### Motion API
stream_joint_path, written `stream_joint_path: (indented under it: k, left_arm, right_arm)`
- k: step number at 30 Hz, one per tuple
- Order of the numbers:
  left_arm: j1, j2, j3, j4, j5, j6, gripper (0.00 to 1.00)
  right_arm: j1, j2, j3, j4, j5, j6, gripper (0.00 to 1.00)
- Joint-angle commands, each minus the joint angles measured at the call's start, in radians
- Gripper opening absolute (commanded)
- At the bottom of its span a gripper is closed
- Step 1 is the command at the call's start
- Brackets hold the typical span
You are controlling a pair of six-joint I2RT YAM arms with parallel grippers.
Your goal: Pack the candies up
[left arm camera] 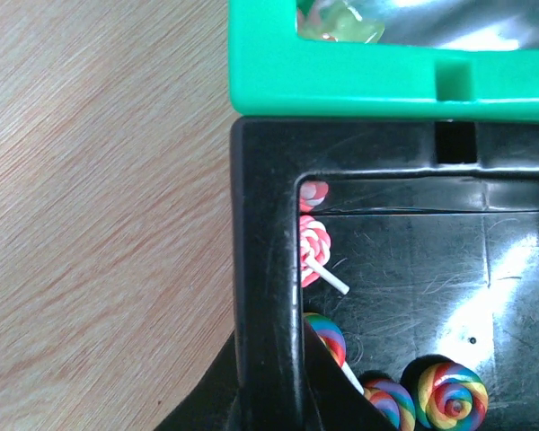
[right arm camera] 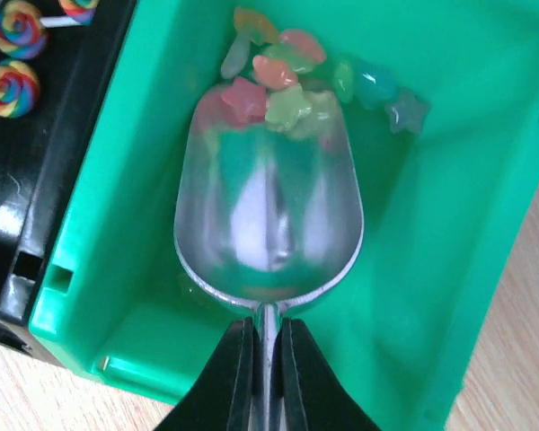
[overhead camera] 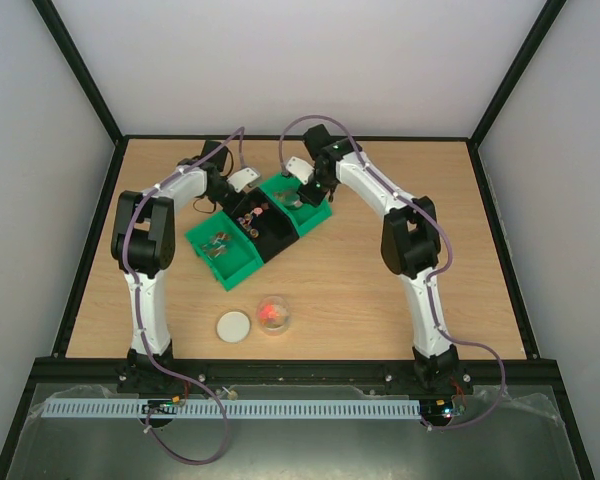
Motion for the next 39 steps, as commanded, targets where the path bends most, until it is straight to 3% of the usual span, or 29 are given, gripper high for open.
stream_joint_path:
  k: [1,7,16,24,29,39]
  left_arm:
    - [-0.020,0.000,-0.041,-0.010,0.038,0.009,0.02]
    - [-0.024,0.002,-0.051,-0.004,0.059,0.013,0.02]
    - [0.005,0.012,-0.043,-0.010,0.070,-0.005,0.02]
    - [0.025,0.012,-0.043,-0.024,0.053,-0.006,0.02]
    - [0.029,0.012,-0.042,-0.026,0.049,-0.008,0.02]
    - [0.034,0.012,-0.035,-0.035,0.039,0.000,0.02]
  right_arm:
    - [0.024,0.036,-0.162,0.079,-0.091,0.167,0.01]
    - [0.026,-0.068,-0.431,0.424,-0.110,0.370,0.01]
    - [0.010,-0.312,-0.953,1.035,-0.154,0.441,0.01]
    - [-0.042,-0.349,-1.115,1.371,-0.219,0.573,0.01]
    - [-0.068,-0.384,-1.186,1.496,-0.241,0.594,0.01]
    - [-0.102,-0.440,-1.249,1.551,-0.275,0.608,0.01]
